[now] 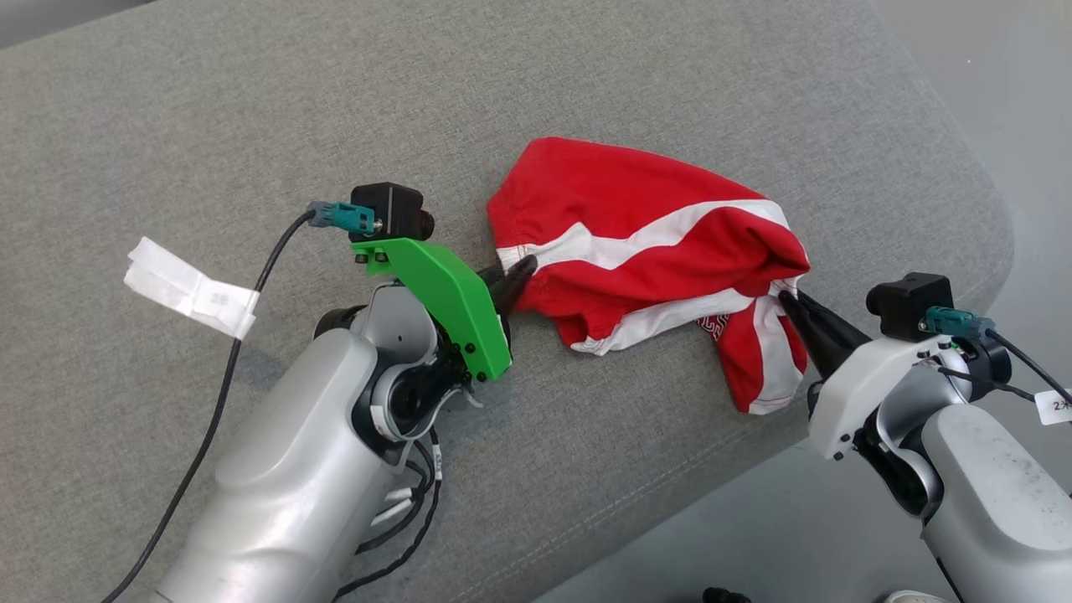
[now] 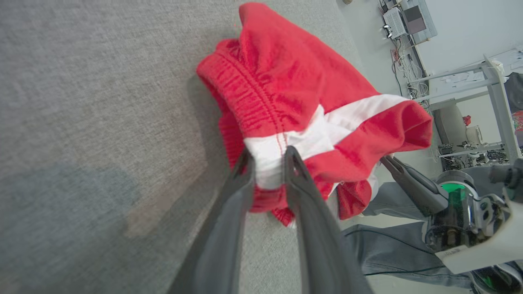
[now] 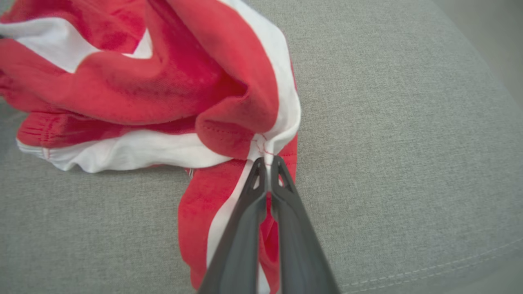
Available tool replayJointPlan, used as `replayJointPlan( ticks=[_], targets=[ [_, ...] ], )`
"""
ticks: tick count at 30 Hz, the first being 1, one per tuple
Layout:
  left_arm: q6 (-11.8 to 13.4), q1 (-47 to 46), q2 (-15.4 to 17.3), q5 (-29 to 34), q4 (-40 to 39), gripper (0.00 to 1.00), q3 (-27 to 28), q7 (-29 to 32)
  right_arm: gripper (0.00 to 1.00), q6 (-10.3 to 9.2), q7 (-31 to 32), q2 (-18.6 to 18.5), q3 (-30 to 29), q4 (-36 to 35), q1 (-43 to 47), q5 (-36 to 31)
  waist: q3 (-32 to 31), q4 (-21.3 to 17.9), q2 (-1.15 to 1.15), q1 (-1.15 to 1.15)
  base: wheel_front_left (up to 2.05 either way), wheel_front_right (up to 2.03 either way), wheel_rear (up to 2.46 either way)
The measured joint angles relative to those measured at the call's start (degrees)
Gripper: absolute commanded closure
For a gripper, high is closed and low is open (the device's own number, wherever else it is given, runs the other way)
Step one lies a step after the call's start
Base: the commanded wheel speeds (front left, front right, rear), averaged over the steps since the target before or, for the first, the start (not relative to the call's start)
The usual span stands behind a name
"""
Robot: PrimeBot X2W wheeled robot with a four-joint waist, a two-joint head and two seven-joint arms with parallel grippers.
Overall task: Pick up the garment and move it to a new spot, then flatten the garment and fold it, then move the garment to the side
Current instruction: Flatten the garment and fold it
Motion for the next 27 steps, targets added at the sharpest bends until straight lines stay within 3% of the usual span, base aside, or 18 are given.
replayJointPlan(
  ticks=[9,15,20,27],
  targets=[
    [0.0,-1.9,0.0,-0.3,-2.7,1.00,-3.0,0.2,1.00,0.35,-0.6,-1.6,0.7,-1.3,-1.3,0.0,-1.0,0.9,0.00,0.00,0.00,0.00,0.00],
    [0.0,-8.7,1.4,0.0,-6.7,1.00,0.0,3.8,1.00,0.98,4.5,-7.0,5.0,-8.6,-8.5,0.3,-3.2,2.1,0.00,0.00,0.00,0.00,0.00],
    [0.0,-13.4,6.4,-0.2,-9.4,1.00,5.3,5.6,1.00,1.02,13.0,-10.5,10.5,-17.2,-14.6,10.2,-5.8,3.6,-0.01,0.00,0.00,0.00,0.00],
    [0.0,-14.9,10.5,-1.7,-12.0,1.00,10.6,7.7,1.00,1.01,24.7,-14.0,12.1,-24.7,-14.5,28.9,-9.8,6.6,-0.01,0.00,0.00,0.00,0.00]
  ],
)
